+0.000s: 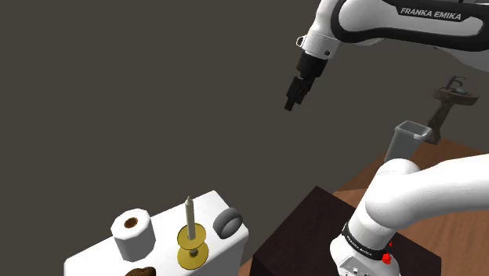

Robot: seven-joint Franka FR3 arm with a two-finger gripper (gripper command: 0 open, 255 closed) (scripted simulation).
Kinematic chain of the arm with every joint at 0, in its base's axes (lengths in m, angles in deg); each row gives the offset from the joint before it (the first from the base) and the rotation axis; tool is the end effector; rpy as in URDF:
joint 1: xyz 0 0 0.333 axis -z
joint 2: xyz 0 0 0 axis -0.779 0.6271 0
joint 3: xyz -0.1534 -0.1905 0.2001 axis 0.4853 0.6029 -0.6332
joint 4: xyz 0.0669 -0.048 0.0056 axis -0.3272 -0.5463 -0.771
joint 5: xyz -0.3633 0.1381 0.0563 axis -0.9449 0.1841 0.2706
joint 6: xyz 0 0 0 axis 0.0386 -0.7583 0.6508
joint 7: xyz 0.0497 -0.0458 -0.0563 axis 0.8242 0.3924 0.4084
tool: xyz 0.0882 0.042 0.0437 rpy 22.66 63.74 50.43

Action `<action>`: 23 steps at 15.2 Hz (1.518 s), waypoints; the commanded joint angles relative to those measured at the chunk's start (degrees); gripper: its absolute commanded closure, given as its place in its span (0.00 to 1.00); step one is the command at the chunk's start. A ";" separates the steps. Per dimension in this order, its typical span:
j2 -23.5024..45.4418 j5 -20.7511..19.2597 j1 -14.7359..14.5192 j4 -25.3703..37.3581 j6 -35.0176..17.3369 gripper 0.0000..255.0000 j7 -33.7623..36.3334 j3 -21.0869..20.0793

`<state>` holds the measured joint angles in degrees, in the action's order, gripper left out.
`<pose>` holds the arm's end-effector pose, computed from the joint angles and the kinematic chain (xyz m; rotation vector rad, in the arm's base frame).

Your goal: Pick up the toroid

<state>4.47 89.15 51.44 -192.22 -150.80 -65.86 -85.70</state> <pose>0.3137 0.0121 0.6225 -3.0562 -0.2594 -0.2811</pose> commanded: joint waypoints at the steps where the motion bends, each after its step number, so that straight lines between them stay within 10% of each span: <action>1: 0.00 0.00 0.00 0.00 0.00 0.00 0.00 0.00; 23: 22.91 4.31 -18.00 -16.26 -36.54 0.00 -25.20 -7.38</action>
<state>25.73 93.28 34.30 -208.05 -185.31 -89.92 -92.59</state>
